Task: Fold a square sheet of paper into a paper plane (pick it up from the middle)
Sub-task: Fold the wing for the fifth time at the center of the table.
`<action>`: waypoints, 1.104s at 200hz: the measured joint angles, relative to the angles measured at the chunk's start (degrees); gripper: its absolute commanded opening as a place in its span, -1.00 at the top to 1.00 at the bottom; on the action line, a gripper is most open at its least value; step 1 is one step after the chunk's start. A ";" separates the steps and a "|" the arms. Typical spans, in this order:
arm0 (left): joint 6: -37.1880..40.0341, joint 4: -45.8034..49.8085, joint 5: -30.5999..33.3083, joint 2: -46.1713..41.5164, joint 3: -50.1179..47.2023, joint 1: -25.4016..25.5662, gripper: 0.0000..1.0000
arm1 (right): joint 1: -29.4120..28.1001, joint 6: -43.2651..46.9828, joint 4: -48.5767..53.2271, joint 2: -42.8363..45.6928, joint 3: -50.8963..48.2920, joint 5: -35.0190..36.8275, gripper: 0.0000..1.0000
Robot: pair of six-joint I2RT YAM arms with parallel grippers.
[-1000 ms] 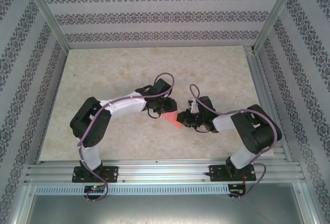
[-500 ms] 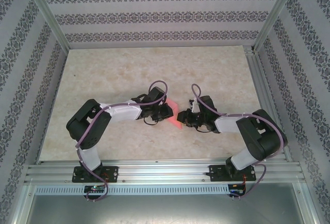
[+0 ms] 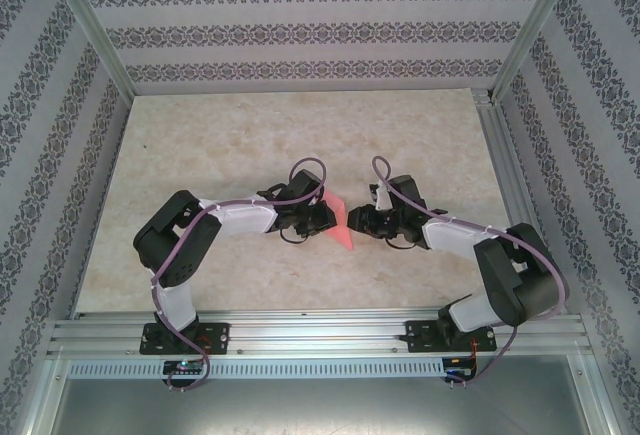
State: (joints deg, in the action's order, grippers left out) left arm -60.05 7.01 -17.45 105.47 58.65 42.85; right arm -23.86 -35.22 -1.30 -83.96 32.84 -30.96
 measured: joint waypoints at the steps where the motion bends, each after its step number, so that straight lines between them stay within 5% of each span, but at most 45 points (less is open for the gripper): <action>1: 0.00 0.02 0.00 0.00 0.00 0.00 0.62 | 0.00 0.13 0.09 -0.09 0.09 0.00 0.29; 123: -0.04 0.28 -0.04 0.00 0.02 0.00 0.58 | -2.45 8.41 1.09 -4.66 1.16 -2.86 0.74; 178: -1.75 0.00 -0.98 -0.46 0.11 0.00 0.02 | -4.31 8.15 -3.13 -1.62 -2.99 -0.35 0.85; 221: -6.67 -4.66 -3.13 -2.84 -0.48 0.00 -0.22 | -6.84 8.22 -7.82 0.04 -5.81 3.48 0.84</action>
State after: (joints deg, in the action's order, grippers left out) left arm -66.72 2.35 -20.58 102.63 58.17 42.85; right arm -30.70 -27.00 -9.13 -83.92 27.03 -27.49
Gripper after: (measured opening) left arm 0.567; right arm 0.077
